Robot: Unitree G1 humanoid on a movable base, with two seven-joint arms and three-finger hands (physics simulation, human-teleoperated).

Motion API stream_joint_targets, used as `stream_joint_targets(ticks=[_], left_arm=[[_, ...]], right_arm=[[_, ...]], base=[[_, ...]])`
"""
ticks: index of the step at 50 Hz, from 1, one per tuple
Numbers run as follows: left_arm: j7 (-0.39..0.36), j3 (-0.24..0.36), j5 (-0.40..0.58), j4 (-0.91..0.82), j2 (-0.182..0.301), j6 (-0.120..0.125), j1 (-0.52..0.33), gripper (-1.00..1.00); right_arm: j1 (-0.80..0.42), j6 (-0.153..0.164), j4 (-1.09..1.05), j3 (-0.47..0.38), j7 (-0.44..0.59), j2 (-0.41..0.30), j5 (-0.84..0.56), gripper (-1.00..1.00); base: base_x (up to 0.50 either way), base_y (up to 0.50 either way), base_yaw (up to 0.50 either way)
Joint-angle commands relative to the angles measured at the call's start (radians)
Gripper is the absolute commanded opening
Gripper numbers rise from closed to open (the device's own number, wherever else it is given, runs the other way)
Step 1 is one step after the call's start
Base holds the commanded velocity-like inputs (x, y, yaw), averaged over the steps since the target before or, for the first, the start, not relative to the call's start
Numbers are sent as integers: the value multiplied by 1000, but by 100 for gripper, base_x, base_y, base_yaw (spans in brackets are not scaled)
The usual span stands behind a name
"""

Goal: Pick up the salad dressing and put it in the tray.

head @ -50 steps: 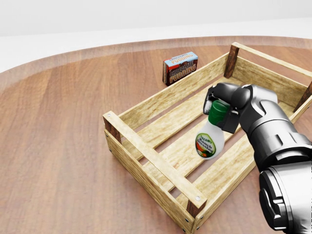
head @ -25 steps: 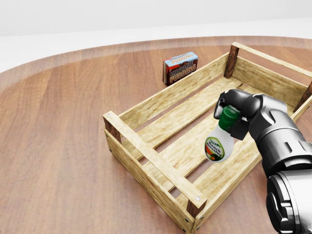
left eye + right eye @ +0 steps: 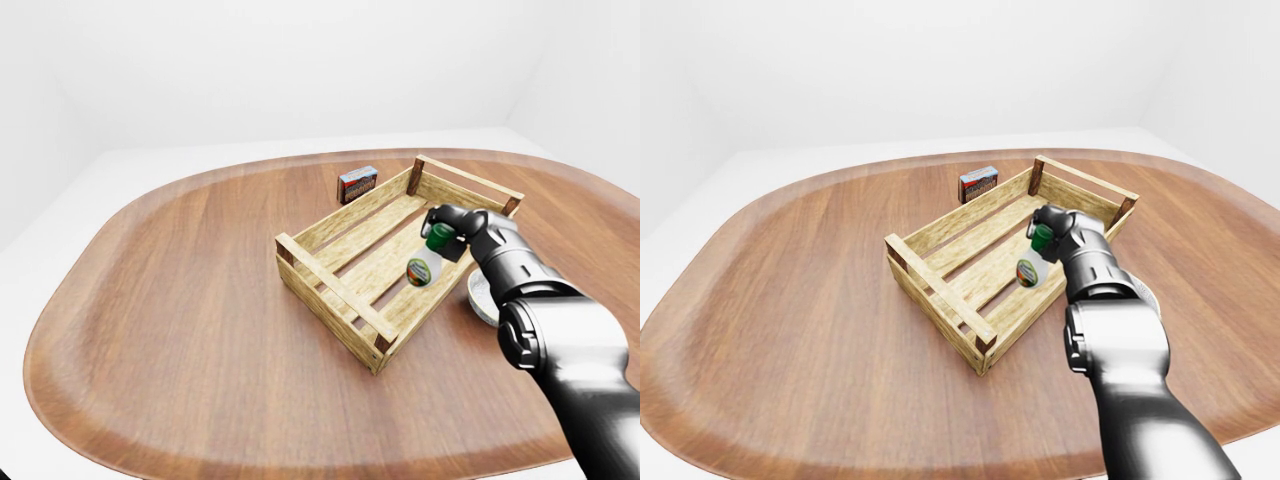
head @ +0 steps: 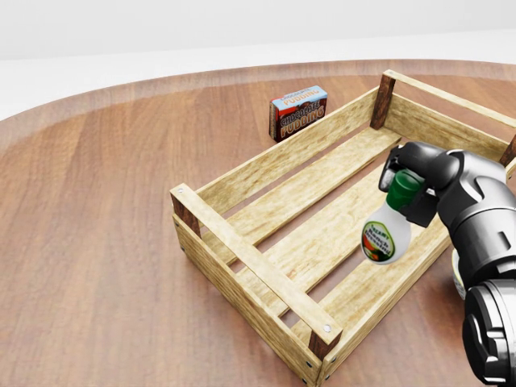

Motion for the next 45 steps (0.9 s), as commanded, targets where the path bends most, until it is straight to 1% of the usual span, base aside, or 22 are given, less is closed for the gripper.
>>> stream_joint_targets(ticks=[1,8,13,30,37,45], left_arm=[[8,-2,-2,-2,4,0,-5,100],[13,3,-9,-10,8,0,-6,100],[11,-4,-4,-8,3,0,-4,100],[-3,-4,8,3,-5,0,1,100],[-6,-10,15,1,-9,0,0,100],[-10,-16,24,16,-12,0,-4,100]], right_arm=[[-27,0,-11,-9,-4,-37,-61,-100],[-27,0,-12,-14,-8,-48,-62,-100],[-28,0,-12,-15,-12,-53,-63,-100],[0,0,-12,-19,-25,-46,-53,-100],[39,0,-8,-24,-49,-14,-33,-100],[36,0,-5,-29,-58,14,-27,-100]], base=[[0,0,0],[0,0,0],[0,0,0],[0,0,0],[0,0,0],[0,0,0]])
